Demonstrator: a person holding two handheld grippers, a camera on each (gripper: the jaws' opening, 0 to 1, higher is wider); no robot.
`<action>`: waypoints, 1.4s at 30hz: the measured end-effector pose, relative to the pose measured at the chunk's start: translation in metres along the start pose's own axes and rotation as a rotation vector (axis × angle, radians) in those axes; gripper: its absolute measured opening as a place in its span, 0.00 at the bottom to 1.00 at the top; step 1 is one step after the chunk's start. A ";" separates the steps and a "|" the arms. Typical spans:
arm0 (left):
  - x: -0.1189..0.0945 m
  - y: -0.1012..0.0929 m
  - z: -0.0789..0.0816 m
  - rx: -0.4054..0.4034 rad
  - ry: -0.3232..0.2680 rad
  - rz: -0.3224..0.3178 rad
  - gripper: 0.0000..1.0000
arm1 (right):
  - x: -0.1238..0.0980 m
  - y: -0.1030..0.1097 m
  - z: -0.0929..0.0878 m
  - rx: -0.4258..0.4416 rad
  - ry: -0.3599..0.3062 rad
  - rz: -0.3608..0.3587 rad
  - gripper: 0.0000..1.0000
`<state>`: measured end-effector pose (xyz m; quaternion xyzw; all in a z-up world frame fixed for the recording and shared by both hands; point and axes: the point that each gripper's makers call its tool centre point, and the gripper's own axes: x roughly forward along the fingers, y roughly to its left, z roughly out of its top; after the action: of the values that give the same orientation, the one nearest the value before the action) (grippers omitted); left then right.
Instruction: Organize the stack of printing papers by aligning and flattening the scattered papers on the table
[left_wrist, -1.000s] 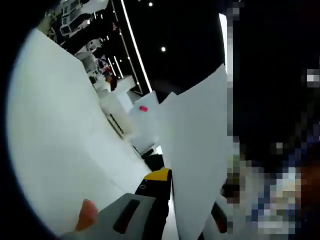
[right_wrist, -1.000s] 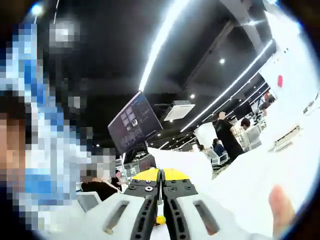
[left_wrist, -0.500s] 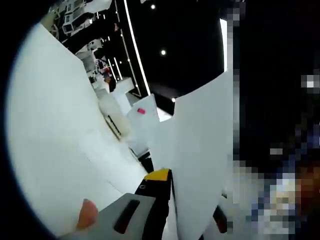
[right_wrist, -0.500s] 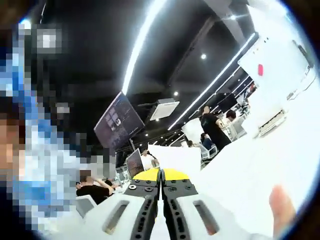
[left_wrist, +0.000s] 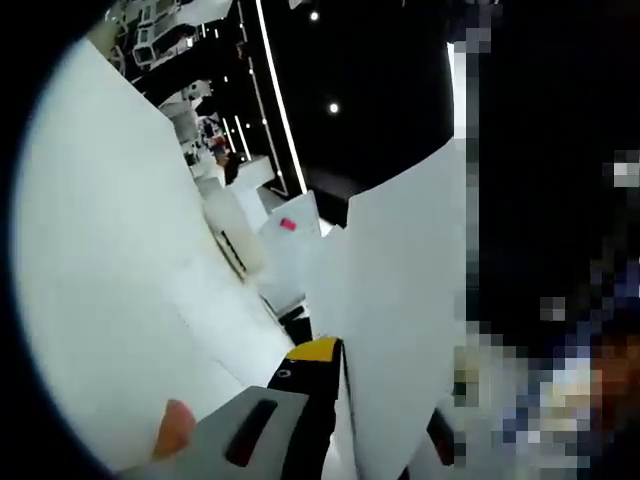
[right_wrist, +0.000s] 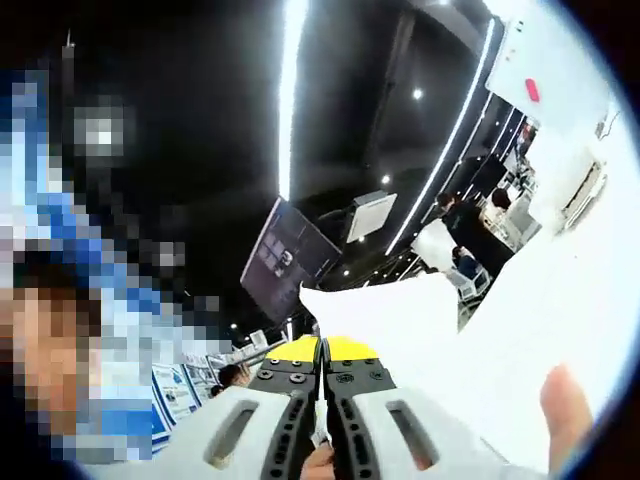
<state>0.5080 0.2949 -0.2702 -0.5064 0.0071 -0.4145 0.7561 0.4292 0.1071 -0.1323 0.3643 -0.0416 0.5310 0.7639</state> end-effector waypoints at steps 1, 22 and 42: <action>0.000 0.000 0.000 0.000 -0.003 0.002 0.09 | 0.000 0.001 0.000 0.010 -0.002 0.005 0.00; -0.002 0.001 0.003 -0.033 -0.029 -0.001 0.15 | -0.019 -0.027 -0.011 0.129 -0.028 -0.034 0.00; -0.003 -0.001 0.005 -0.039 -0.038 -0.010 0.15 | 0.006 0.051 0.004 0.235 -0.067 0.264 0.00</action>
<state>0.5073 0.3005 -0.2682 -0.5288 -0.0019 -0.4084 0.7440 0.3902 0.1184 -0.1005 0.4600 -0.0522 0.6153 0.6381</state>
